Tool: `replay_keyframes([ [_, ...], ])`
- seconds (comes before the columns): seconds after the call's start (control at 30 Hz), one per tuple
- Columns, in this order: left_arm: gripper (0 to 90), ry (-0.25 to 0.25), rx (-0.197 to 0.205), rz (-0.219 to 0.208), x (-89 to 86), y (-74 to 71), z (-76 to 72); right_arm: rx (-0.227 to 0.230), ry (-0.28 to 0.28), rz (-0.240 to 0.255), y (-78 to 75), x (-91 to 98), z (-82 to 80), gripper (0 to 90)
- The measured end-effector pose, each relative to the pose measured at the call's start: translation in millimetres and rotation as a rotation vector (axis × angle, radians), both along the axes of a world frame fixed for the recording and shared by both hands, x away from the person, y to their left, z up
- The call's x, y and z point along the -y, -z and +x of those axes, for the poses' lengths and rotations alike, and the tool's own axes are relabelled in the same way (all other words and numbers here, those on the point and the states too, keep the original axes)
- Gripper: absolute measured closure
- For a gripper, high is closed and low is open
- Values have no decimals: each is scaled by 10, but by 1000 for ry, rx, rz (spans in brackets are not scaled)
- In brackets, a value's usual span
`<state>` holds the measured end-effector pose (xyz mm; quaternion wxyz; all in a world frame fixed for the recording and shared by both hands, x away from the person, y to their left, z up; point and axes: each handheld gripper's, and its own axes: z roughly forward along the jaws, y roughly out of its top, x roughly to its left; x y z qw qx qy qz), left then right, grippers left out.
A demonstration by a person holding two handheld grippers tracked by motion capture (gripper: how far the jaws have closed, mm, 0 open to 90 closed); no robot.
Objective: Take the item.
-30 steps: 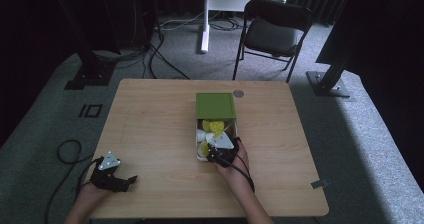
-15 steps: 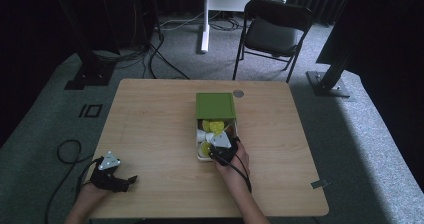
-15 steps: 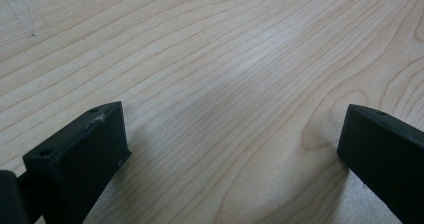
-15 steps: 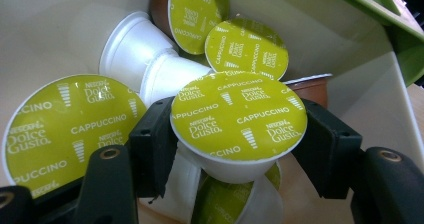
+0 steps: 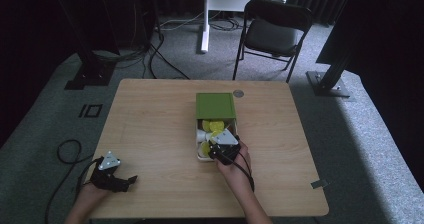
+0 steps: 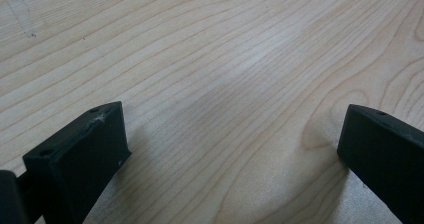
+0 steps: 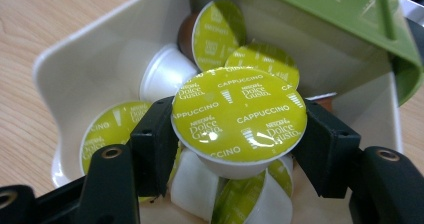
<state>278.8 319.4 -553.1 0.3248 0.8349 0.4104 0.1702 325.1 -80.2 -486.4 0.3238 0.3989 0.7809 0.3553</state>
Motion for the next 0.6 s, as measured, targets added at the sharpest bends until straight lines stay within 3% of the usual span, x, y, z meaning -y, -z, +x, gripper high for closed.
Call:
replay_keyframes([
  [0.1, 5, 0, -1, 0, 0, -1, 0, -15, -15, 44, -43, 31, -2, 384],
  [0.2, 5, -2, 0, -1, 1, 0, -1, -16, -33, 59, -87, 60, -3, 384],
  [0.27, 6, -2, 0, -1, 1, 0, -1, -3, -45, 37, -116, 73, -4, 385],
  [0.6, 5, 0, 0, 0, 0, -1, 0, 16, -81, 88, -332, 167, -19, 384],
])
